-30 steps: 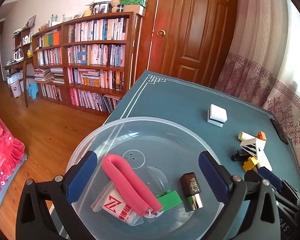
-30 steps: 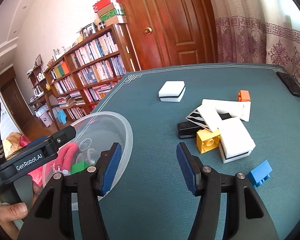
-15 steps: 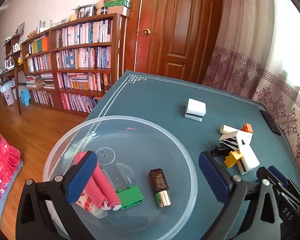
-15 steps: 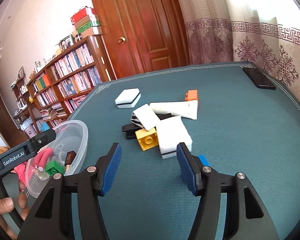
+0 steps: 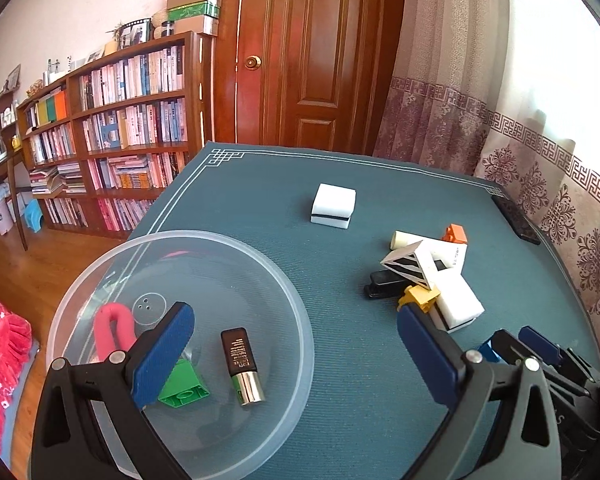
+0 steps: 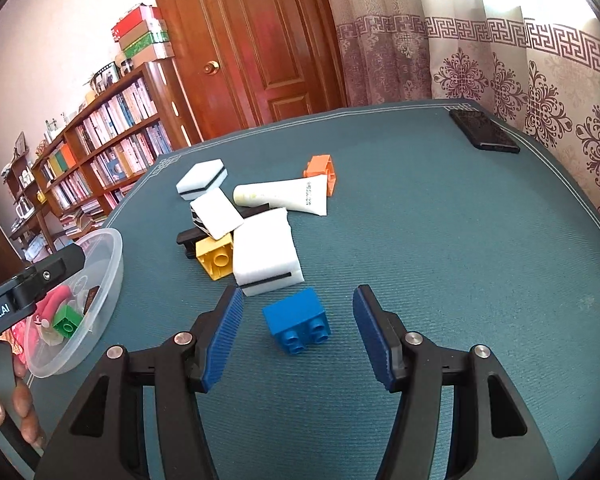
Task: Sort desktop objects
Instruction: 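Grasp the blue brick with the right tool, then grasp the patterned square card with the left tool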
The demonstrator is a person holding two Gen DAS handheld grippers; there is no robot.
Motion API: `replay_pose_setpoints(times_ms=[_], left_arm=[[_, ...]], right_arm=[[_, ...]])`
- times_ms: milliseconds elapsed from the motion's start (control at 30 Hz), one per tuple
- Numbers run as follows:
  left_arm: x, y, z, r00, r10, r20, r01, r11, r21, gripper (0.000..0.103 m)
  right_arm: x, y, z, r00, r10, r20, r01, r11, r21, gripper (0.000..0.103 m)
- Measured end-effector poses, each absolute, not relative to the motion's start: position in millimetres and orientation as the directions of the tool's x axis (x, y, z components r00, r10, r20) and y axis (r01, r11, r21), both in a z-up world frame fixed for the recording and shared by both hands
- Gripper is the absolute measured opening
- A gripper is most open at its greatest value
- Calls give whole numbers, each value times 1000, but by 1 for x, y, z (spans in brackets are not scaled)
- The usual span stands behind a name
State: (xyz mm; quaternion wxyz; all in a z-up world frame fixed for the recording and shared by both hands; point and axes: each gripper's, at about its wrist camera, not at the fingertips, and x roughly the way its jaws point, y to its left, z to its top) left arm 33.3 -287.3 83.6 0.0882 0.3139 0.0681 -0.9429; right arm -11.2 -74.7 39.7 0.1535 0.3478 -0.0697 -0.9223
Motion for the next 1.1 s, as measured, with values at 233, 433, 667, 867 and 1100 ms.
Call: replay_pose_setpoints(times_ms=[233,433,667,867,1100], left_arm=[[31,-274,83,-788,-111,-606,190,-980,-67,102],[27,-260,81,-783,-98,-614,164,-985,-52,102],[19,-247,79,-779,-83,-622,140,-989,-43,102],[2,-230,77,-775,-60,-630,114,-992,-46,102],[-26,-210,77,-772,-65,-632,115,-993,-38,102]], right_arm=[[-26,-80,27,-646,-356,-675,281,-933,223,61],[-32,-83,18,-609,-350,-712,296,-933,206,40],[-29,-74,20,-610,-353,-710,284,-933,220,39],[-27,-62,25,-631,-336,-699,257,-941,220,39],[-26,-52,26,-639,-344,-688,242,-939,244,39]])
